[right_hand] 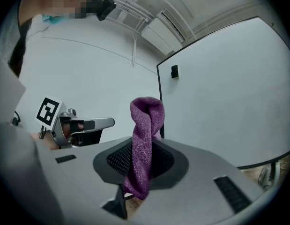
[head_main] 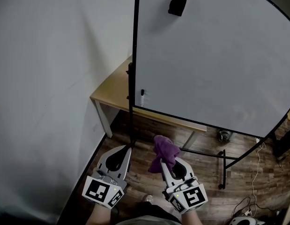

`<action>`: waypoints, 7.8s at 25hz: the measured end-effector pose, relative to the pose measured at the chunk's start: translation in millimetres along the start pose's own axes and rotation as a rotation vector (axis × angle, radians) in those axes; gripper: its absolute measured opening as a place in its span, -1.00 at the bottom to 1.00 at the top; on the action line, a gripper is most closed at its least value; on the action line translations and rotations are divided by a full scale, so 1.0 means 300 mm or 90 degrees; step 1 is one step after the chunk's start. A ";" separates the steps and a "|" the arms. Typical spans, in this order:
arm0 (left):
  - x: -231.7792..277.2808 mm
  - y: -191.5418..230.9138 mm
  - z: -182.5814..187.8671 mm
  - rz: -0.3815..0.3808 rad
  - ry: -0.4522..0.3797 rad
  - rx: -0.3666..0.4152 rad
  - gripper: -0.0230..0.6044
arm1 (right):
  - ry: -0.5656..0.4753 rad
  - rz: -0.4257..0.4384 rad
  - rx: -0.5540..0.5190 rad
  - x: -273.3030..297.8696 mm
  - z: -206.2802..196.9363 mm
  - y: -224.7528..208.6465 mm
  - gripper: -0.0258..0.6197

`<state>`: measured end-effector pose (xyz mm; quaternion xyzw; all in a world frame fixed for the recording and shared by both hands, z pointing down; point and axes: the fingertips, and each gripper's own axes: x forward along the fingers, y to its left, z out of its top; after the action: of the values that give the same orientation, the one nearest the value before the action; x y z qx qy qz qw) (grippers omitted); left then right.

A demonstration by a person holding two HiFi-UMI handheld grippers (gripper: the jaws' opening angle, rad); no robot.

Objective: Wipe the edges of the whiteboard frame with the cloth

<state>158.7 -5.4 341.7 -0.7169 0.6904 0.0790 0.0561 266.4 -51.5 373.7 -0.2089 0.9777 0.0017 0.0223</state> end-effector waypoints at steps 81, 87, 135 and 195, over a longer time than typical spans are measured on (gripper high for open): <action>0.726 0.910 -0.041 -0.196 0.030 -0.005 -0.87 | -0.095 -0.182 -0.091 1.269 0.433 -0.294 -0.70; 0.772 0.908 -0.018 -0.169 0.021 0.003 -0.87 | -0.106 -0.164 -0.104 1.297 0.483 -0.332 -0.70; 0.853 1.038 0.042 -0.509 0.071 -0.072 -0.87 | -0.249 -0.404 -0.216 1.470 1.244 -0.425 -0.70; 0.748 1.036 -0.024 -0.552 0.108 -0.116 -0.87 | -0.133 -0.473 -0.174 1.509 0.840 -0.440 -0.71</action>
<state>-143.8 -239.6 314.9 -0.9459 0.3184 0.0497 -0.0365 -81.6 -353.7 102.5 -0.5472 0.8191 0.1448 0.0929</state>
